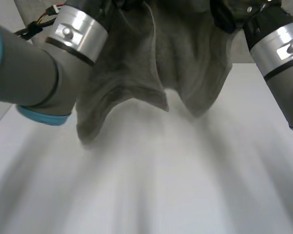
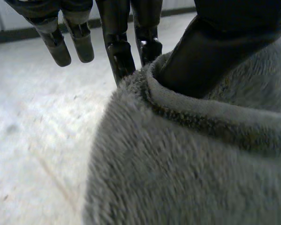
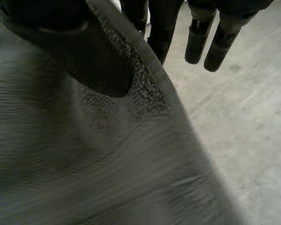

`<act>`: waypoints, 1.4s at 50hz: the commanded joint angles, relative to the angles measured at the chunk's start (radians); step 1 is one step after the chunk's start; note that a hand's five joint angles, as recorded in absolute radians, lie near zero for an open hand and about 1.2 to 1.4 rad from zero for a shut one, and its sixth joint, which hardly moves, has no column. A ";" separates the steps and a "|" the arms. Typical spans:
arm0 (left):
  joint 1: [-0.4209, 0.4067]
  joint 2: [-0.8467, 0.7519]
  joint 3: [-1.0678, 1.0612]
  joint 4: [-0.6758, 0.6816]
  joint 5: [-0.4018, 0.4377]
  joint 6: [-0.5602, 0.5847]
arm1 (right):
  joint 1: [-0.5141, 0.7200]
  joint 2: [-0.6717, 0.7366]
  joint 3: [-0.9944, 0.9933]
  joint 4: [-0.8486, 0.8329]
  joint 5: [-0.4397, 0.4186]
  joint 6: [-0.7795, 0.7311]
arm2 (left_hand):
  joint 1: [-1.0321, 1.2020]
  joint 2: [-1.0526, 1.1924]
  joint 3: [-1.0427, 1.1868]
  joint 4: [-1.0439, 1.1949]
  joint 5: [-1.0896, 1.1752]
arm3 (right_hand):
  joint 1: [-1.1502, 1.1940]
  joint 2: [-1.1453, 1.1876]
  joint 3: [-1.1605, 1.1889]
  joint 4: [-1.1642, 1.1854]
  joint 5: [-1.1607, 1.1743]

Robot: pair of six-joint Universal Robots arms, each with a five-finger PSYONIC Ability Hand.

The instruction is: Fold the towel.

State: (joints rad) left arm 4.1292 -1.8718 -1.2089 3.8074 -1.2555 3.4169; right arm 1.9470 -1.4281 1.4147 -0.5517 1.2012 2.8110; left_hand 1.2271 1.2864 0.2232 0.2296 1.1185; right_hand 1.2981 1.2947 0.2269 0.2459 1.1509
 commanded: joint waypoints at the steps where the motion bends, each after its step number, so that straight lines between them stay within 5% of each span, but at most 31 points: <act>1: 0.072 -0.027 -0.187 -0.073 0.185 0.022 | 0.000 0.057 0.081 0.208 -0.080 -0.108 | 0.169 0.110 -0.049 -0.055 0.103 | 0.098 0.102 -0.052 -0.071 0.071; 5: 0.077 -0.089 -0.248 -0.163 0.211 0.090 | 0.000 0.083 0.144 0.297 -0.101 -0.243 | 0.169 0.110 -0.049 -0.055 0.103 | 0.098 0.102 -0.052 -0.071 0.071; 10: 0.078 -0.216 -0.322 -0.351 0.200 0.309 | 0.001 0.130 0.259 0.384 -0.097 -0.435 | 0.169 0.110 -0.049 -0.055 0.103 | 0.098 0.102 -0.052 -0.071 0.071; 15: 0.059 -0.320 -0.334 -0.407 0.151 0.396 | 0.006 0.141 0.296 0.394 -0.089 -0.430 | 0.169 0.110 -0.049 -0.055 0.103 | 0.098 0.102 -0.052 -0.071 0.071; 30: -0.067 -0.294 -0.322 -0.382 -0.021 0.318 | 0.007 0.126 0.294 0.394 -0.088 -0.281 | 0.169 0.110 -0.049 -0.055 0.103 | 0.098 0.102 -0.052 -0.071 0.071; 37: -0.132 -0.215 -0.337 -0.276 -0.187 0.214 | 0.007 0.114 0.287 0.397 -0.083 -0.127 | -0.366 -0.426 -0.049 -0.055 -0.432 | 0.098 0.102 -0.052 -0.071 0.071; 45: -0.158 -0.217 -0.339 -0.152 -0.425 0.206 | -0.003 0.058 0.283 0.403 -0.088 0.071 | -0.517 -0.577 -0.049 -0.055 -0.583 | 0.098 0.102 -0.052 -0.071 0.071; 58: -0.237 -0.290 -0.339 -0.134 -0.469 0.205 | -0.002 0.020 0.274 0.401 -0.084 0.159 | -0.517 -0.577 -0.049 -0.055 -0.583 | 0.098 0.102 -0.052 -0.071 0.071; 70: -0.184 -0.282 -0.336 -0.129 -0.556 0.205 | -0.052 -0.025 0.264 0.404 -0.089 0.166 | -0.512 -0.571 -0.049 -0.055 -0.577 | 0.098 0.102 -0.052 -0.071 0.071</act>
State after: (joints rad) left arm 3.9057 -2.1635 -1.5452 3.6775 -1.7722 3.6218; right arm 1.9321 -1.4331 1.6867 -0.1502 1.1158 2.9810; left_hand 0.7271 0.7338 0.2232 0.2297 0.5419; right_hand 1.2987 1.3351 0.2269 0.2459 1.1693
